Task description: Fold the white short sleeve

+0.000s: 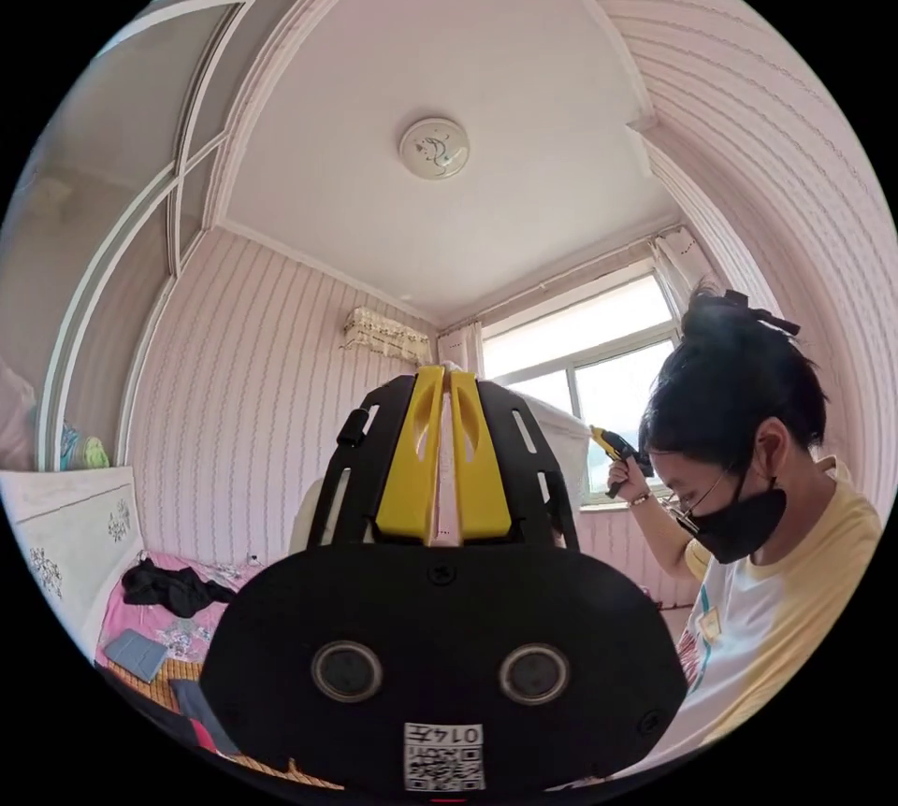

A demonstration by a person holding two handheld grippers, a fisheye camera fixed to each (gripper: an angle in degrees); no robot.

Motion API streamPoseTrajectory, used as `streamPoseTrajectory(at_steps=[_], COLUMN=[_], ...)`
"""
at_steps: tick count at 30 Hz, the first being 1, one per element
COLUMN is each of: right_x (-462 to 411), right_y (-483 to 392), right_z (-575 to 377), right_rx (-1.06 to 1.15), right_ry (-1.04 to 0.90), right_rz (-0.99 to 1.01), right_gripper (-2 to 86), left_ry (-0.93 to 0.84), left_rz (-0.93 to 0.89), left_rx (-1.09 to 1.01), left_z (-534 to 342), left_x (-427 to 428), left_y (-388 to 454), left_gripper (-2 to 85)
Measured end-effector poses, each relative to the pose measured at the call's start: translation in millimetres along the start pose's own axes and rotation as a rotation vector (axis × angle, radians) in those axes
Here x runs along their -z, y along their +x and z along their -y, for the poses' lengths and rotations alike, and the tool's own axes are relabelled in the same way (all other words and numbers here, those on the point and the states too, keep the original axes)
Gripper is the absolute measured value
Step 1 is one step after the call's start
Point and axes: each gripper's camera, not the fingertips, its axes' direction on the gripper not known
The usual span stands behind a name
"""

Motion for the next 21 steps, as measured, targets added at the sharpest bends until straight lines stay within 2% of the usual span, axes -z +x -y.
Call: streamPoseTrajectory(at_steps=[3,4,7,9,11,13,15,17,21], right_x=[-35,-59,-125,-160,-195,-217,-235,-244,-230], right_y=[26,45,98,123,146,160,169,174,174], right_z=[-10,-23,-86,-131,-179,-190,-171,-122,-73], right_rx=[-0.033,-0.072,-0.203,-0.256,-0.326,-0.374,-0.363,-0.313,-0.266], right_ry=[-0.12,-0.223,-0.503,-0.65,-0.774,-0.801,-0.757,-0.6,-0.355], right_rz=[-0.099,-0.154,-0.278,-0.325,-0.351,-0.332,-0.328,-0.338,-0.257], right_gripper=[-0.1,-0.1,0.0,0.0,0.1,0.2,0.2,0.3,0.4], left_ry=[-0.155,-0.2,-0.447,-0.634,-0.716,-0.733,-0.665,-0.57,-0.455], left_rz=[0.065,0.087,0.2,0.295,0.363,0.398,0.416,0.417,0.362], left_rx=[0.042,0.062,0.2,0.385,0.496,0.552,0.5,0.394,0.326], left_z=[-9,-15,-71,-139,-189,-217,-206,-174,-131], left_x=[-42,-54,-111,-147,-161,-172,-193,-208,-213], left_y=[-29,-39,-98,-154,-183,-199,-207,-200,-195], left_gripper=[-1.0,-1.0,-1.0,-1.0,-1.0,-1.0,-1.0,-1.0,-1.0])
